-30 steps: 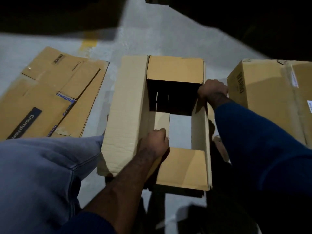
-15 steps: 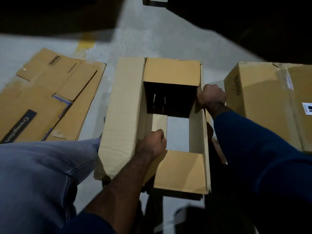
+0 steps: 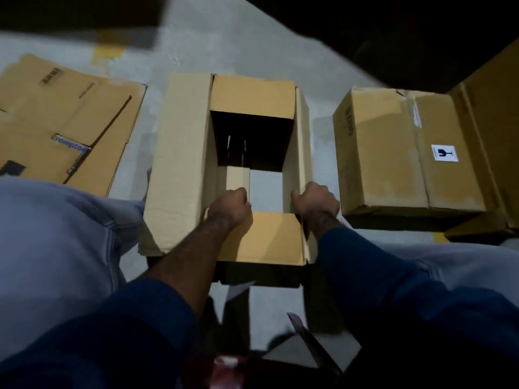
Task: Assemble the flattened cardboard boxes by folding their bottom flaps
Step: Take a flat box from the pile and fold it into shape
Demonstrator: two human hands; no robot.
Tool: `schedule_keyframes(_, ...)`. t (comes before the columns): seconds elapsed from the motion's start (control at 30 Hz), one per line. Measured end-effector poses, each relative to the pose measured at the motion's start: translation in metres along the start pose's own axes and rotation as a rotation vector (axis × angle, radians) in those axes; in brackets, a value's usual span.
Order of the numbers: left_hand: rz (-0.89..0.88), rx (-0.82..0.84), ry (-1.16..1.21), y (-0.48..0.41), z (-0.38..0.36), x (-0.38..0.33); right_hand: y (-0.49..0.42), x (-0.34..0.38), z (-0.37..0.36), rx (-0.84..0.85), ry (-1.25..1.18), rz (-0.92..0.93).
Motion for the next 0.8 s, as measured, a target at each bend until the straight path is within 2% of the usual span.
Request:
schedule_keyframes(0.2, -0.069, -0.009, -0.104, 0.011, -0.001, -0.004, 0.000, -0.004, -0.014, 0.004, -0.049, -0.068)
schedule_keyframes(0.43, -0.016, 0.049, -0.136, 0.003, 0.000, 0.005, -0.002, -0.006, -0.016, 0.015, -0.107, -0.063)
schedule_keyframes(0.57, -0.016, 0.085, -0.152, 0.004, 0.004, 0.004, 0.010, -0.001, 0.004, 0.039, -0.089, -0.016)
schedule_keyframes(0.67, -0.024, 0.107, -0.152, 0.012, 0.012, 0.002, 0.019, 0.009, 0.030, -0.071, -0.120, -0.001)
schedule_keyframes(0.73, -0.053, 0.088, -0.154, 0.020, 0.023, -0.002, 0.025, 0.028, 0.044, -0.117, -0.181, 0.074)
schedule_keyframes(0.8, -0.080, 0.072, -0.135, 0.031, 0.035, -0.005, 0.032, 0.051, 0.053, -0.066, -0.289, 0.160)
Point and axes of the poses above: each hand's wrist, its own y-axis away from the middle knuckle, its own z-axis out of the back of the hand, x = y × z, the point moved 6 cm from there along -y, towards the middle knuckle, and after that the axes turned 9 degrees about z, right-handed, at the moved point
